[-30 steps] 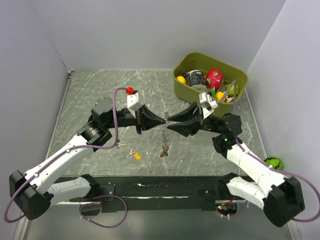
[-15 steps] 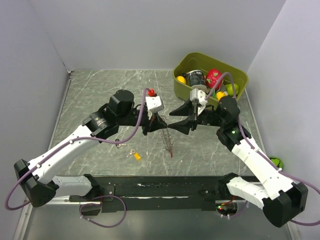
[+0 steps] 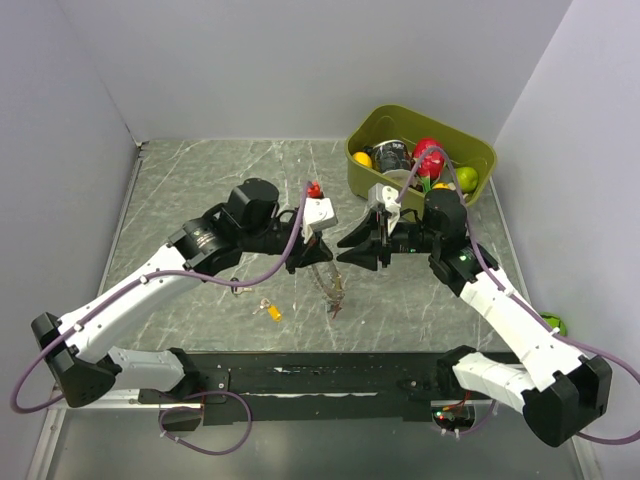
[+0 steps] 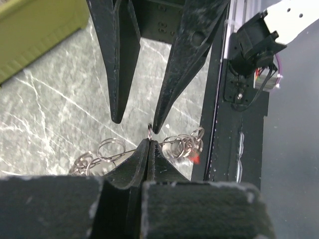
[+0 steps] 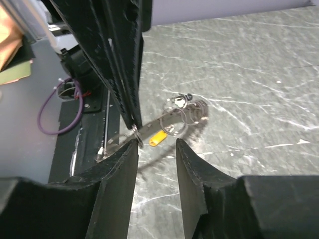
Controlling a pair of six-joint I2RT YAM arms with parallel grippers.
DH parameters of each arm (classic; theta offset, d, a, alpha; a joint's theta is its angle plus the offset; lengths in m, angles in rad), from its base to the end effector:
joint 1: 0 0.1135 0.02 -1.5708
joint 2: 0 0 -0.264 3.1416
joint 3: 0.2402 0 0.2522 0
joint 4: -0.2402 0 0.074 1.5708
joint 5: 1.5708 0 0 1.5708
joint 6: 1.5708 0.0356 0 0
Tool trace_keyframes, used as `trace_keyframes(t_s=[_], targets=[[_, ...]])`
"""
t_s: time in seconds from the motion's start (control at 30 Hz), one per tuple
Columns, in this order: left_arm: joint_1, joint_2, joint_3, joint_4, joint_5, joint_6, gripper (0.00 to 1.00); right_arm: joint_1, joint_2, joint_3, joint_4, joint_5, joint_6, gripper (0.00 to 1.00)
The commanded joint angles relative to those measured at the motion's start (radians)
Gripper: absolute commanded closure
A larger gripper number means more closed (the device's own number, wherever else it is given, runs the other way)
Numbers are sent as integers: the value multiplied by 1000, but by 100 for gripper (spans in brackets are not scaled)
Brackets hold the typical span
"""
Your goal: Put the keys on the keyring
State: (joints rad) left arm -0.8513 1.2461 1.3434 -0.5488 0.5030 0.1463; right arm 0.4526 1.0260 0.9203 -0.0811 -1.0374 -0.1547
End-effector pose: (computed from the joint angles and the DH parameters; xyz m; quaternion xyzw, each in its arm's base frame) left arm 0.1640 -0.2132 0.4013 0.5087 0.6576 -0.3754 0.4098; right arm 0.1877 0.1254 0.3560 -0.5018 0.5435 0.4597 0.4914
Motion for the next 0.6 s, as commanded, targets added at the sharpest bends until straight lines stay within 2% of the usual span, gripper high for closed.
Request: trace_keyframes(t_s=[0.0,0.1,0.2,0.23,0.3,0.4,0.57], targets=[[-12,15,57,-2,-15,22,99,-3,-3,46,29,-50,-2,57],[-14,16,51,7,-4,19,99,0,3,51,27,-65,3,62],[-17,19,51,13,-7,19,99,9,25,71,-15,-67,-22,79],[-17,18,50,16,-12,18,99,11,31,78,-34,-69,-28,88],[-17,12,48,24,-14,19,99,15,49,98,-71,-70,-43,93],[-18,7,48,26,-17,18,99,18,49,104,-79,-62,-46,91],[-20,4,46,23,-21,19,99,17,39,94,-75,-64,-52,78]])
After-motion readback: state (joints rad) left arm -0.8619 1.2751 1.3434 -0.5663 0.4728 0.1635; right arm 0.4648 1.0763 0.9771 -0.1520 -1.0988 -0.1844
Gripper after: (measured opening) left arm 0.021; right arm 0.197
